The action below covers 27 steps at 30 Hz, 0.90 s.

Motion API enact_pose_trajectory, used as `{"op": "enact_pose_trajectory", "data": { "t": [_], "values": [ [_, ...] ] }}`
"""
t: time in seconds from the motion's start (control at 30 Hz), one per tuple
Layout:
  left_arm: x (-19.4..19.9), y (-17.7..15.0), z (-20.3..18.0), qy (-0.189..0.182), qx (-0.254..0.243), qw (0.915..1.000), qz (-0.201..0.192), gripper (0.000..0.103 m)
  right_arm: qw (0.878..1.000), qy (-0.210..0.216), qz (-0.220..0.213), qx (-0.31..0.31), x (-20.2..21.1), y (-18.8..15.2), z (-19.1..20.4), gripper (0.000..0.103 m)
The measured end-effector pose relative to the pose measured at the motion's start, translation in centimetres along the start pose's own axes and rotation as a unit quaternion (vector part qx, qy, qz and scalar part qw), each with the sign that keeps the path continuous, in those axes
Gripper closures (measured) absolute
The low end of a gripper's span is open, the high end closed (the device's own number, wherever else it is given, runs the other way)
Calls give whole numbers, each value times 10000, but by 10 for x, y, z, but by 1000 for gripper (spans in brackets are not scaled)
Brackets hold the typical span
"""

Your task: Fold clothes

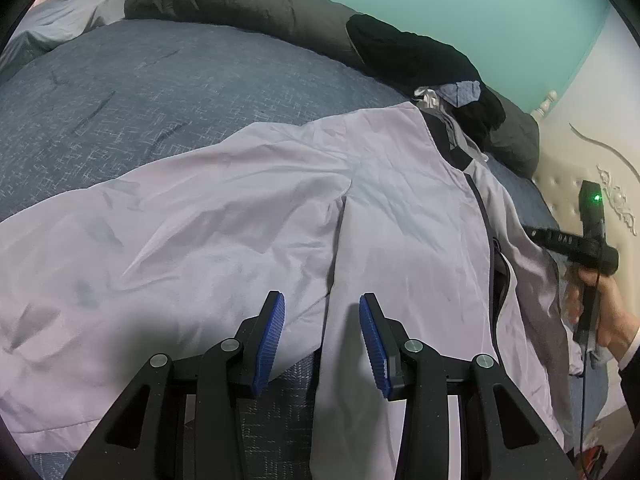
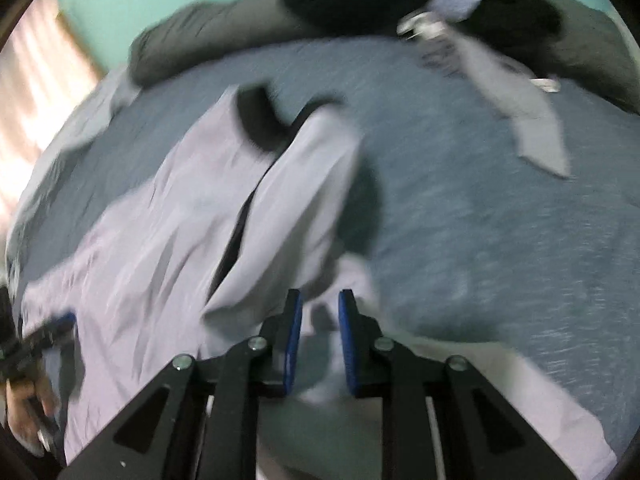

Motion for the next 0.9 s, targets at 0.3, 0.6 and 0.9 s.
{"op": "enact_pose_trajectory", "data": {
  "t": [0.3, 0.6, 0.9],
  "values": [
    [-3, 0, -1, 15, -34, 10000, 33, 60, 9978, 31, 645, 143, -44, 3, -9, 56],
    [-3, -1, -1, 16, -20, 10000, 30, 60, 9980, -605, 108, 139, -19, 17, -21, 101],
    [-4, -1, -2, 55, -54, 10000, 27, 60, 9836, -1650, -450, -579, 4, 66, -96, 101]
  ]
}}
Point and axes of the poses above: each gripper's, at about its wrist camera, not at the fingertips, and x roughly against the way its jaws point, z to its left, y to its top, the point moved 1 cm from there along -x, roughly the way its jaws point, and after that the axes turned 2 degrees about y, right-handed, at the moved point
